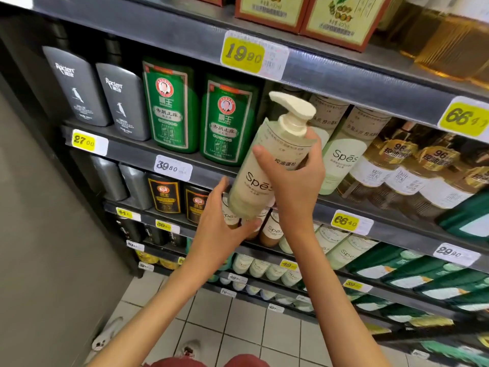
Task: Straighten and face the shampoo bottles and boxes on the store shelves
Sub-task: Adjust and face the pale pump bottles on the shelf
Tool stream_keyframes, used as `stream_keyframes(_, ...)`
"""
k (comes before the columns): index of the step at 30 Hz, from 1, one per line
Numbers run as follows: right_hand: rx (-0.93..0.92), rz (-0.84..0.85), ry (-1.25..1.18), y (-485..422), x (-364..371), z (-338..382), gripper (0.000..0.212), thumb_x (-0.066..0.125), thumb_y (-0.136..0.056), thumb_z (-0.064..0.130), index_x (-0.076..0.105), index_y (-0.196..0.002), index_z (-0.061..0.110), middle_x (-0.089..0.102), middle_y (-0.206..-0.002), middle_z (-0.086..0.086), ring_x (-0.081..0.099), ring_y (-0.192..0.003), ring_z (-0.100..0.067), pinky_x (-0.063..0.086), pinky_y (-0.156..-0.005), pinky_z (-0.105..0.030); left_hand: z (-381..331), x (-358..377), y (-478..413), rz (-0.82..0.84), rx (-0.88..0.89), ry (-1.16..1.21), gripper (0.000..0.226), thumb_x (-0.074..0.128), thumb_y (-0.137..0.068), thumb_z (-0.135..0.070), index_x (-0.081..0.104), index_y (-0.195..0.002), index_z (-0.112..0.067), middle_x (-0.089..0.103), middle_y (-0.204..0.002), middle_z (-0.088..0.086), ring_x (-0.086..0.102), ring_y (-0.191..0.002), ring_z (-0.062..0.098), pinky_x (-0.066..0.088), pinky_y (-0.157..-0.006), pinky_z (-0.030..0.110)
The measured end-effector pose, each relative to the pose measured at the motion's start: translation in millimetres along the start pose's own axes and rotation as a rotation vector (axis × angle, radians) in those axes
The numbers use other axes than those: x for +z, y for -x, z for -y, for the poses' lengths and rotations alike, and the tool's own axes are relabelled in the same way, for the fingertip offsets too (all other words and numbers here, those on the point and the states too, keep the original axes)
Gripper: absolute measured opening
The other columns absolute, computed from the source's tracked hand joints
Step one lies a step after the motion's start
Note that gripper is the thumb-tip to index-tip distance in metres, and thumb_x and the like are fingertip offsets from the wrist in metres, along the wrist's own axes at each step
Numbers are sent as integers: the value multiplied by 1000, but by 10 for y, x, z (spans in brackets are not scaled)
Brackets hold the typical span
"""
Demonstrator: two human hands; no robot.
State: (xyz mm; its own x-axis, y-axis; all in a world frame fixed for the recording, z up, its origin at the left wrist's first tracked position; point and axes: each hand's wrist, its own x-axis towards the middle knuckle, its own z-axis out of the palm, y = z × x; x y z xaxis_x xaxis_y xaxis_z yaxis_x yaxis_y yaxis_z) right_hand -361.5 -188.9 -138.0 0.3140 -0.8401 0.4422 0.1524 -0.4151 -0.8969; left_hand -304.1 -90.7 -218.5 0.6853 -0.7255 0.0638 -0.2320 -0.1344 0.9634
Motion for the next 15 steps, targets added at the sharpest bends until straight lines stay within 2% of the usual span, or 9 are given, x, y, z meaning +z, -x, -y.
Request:
stream_keyframes(2, 220, 11, -148, 82, -41, -51, 40, 83, -63, 28, 63, -97, 20, 73, -94, 3, 70, -88, -10, 55, -70, -23, 36, 75, 131, 7, -31, 47, 100, 76, -49, -54, 31, -137, -41, 49, -132, -20, 46, -122, -2, 45, -96, 27)
stream_keyframes(3, 315, 21, -164, 139, -68, -105, 36, 82, -66, 25, 65, -97, 19, 74, -92, 4, 70, -86, -9, 55, -69, -23, 83, 111, 196, 4, -46, 48, 90, 76, -46, -53, 36, -127, -49, 57, -119, -23, 53, -110, -7, 49, -85, 19)
stream_keyframes(4, 397, 33, -146, 199, -94, -167, 36, 82, -69, 24, 67, -100, 17, 74, -94, 4, 70, -87, -10, 56, -71, -25, 140, 135, 254, 1, -63, 33, 80, 77, -45, -52, 41, -116, -54, 62, -108, -24, 57, -100, -10, 49, -74, 12)
stream_keyframes(6, 528, 70, -85, 313, -153, -289, 41, 79, -71, 26, 65, -108, 13, 73, -100, 0, 70, -91, -13, 57, -77, -33, 251, 164, 332, 15, -108, -5, 68, 80, -47, -45, 47, -107, -48, 64, -98, -21, 59, -92, -9, 45, -65, 4)
stream_keyframes(8, 644, 141, -84, 399, -230, -399, 41, 77, -74, 28, 65, -111, 13, 73, -102, -1, 70, -92, -15, 58, -79, -34, 351, 183, 408, 47, -155, -32, 64, 81, -49, -41, 49, -104, -39, 63, -95, -18, 58, -89, -11, 43, -63, 2)
stream_keyframes(11, 802, 259, -177, 470, -372, -518, 42, 75, -72, 35, 66, -108, 16, 74, -98, -1, 71, -90, -15, 57, -69, -26, 419, 170, 519, 123, -223, -25, 50, 82, -55, -34, 51, -94, -36, 64, -90, -18, 58, -81, -14, 44, -60, 4)
stream_keyframes(13, 871, 314, -250, 499, -465, -596, 61, 75, -64, 42, 63, -115, 13, 73, -102, -4, 70, -95, -18, 57, -70, -28, 412, 135, 562, 209, -276, 56, 43, 82, -65, -23, 53, -95, -35, 66, -93, -14, 63, -84, -4, 47, -64, 8)
stream_keyframes(15, 933, 367, -337, 515, -529, -662, 77, 79, -60, 45, 56, -125, 9, 70, -111, -10, 67, -102, -23, 56, -80, -34, 359, 98, 570, 299, -336, 189, 43, 80, -68, -19, 56, -103, -29, 69, -100, -6, 65, -97, 12, 52, -75, 18)
